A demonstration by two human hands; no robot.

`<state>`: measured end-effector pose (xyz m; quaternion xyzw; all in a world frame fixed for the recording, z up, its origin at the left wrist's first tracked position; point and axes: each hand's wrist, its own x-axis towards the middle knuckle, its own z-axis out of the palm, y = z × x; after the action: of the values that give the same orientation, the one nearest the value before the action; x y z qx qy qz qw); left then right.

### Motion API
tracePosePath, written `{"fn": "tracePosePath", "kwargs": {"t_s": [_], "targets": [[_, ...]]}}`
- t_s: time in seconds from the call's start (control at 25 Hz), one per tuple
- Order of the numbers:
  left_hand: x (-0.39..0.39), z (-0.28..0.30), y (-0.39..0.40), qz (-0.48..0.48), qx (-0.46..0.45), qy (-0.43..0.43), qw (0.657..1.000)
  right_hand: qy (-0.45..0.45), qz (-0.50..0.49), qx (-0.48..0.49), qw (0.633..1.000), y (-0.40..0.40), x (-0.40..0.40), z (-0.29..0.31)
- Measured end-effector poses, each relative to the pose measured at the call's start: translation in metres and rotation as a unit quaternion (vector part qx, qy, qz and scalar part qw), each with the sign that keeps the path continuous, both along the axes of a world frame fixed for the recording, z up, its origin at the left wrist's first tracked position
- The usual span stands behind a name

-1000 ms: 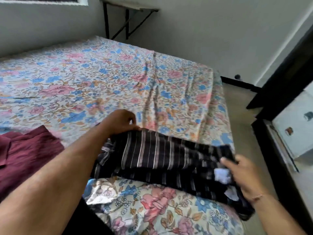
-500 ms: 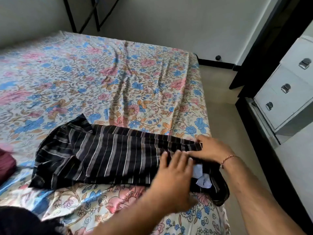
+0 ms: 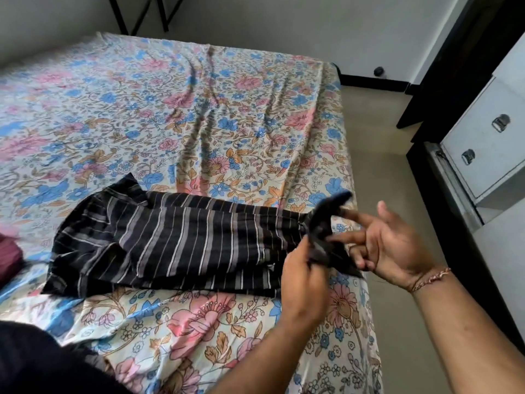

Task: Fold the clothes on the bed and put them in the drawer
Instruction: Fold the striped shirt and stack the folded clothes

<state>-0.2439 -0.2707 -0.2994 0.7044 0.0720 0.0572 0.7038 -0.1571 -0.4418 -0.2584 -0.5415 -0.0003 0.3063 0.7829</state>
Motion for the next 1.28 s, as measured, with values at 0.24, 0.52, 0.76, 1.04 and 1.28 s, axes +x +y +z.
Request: {"fn": "tracePosePath", "kwargs": {"t_s": [0.24,0.52,0.76,1.04,1.28], "targets": [[0.002,0.016,0.046,0.16,-0.495,0.137,0.843,-0.189,-0.218,-0.226,0.93,0.068,-0.019,-0.012],[-0.017,0.02,0.056,0.154,-0.422,0.104,0.887,-0.466,-0.011,-0.558,0.687,0.145,-0.033,-0.041],[-0.068,0.044,0.067,0.075,0.19,-0.286,0.936,-0.41,0.082,-0.603,0.679,0.172,-0.022,-0.032],[-0.006,0.009,0.07,-0.009,0.178,-0.098,0.979,-0.158,-0.252,-0.268,0.916,0.139,-0.031,-0.035],[0.026,0.019,0.086,0.039,0.216,0.105,0.97,0.019,-0.221,-0.026,0.975,0.145,-0.042,-0.007]]}}
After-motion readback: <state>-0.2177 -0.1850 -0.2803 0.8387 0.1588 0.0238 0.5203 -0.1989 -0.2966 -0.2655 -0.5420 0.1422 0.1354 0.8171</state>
